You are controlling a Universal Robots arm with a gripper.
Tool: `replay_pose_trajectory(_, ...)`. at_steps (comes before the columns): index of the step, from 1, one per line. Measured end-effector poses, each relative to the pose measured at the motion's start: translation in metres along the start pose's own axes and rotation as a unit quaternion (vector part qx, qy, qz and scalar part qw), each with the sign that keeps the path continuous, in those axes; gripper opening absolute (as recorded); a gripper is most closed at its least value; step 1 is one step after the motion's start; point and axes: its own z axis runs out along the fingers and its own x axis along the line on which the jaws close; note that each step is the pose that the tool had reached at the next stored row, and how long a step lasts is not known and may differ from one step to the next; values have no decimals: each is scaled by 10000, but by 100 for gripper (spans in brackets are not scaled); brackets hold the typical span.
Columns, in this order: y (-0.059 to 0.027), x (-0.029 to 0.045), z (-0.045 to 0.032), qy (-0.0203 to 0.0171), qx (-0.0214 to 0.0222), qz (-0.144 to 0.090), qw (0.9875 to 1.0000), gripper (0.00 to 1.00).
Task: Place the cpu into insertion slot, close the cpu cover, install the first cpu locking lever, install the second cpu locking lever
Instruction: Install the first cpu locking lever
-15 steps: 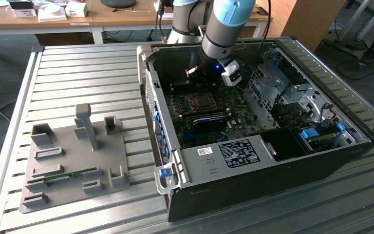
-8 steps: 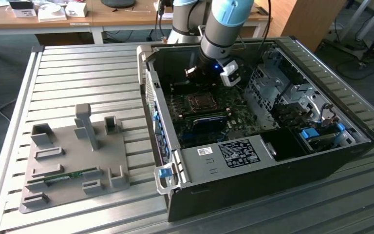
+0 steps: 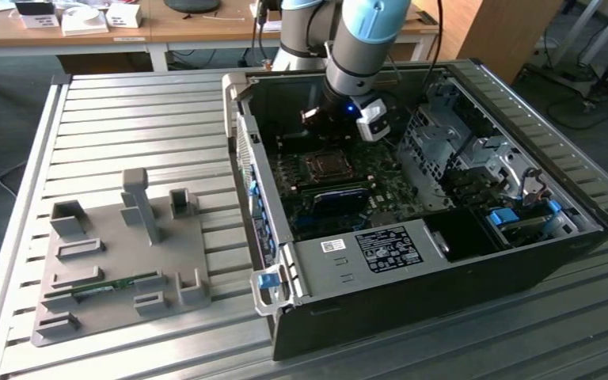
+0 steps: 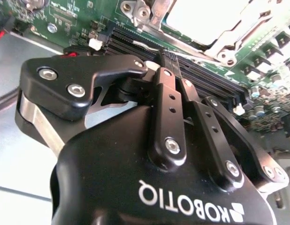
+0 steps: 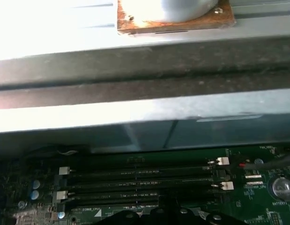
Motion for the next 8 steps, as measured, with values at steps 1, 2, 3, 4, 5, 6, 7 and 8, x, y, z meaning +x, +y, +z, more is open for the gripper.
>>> replay_pose_trajectory(1, 0, 0, 1, -16, 0, 52, 10000, 11)
replay_pose_trajectory(2, 0, 1, 1, -24, 1, 79, 10000, 11)
replay_pose_trajectory(3, 0, 4, 0, -26, 2, 88, 10000, 11)
replay_pose_trajectory(4, 0, 6, 0, -27, 2, 92, 10000, 11)
replay_pose_trajectory(5, -1, 10, -1, -28, 3, 95, 10000, 11)
replay_pose_trajectory(6, -1, 16, -1, -29, 3, 97, 9999, 11)
replay_pose_trajectory(7, -2, 24, -1, -31, 3, 99, 9999, 11)
replay_pose_trajectory(8, -3, 33, -2, -32, 3, 101, 9999, 11)
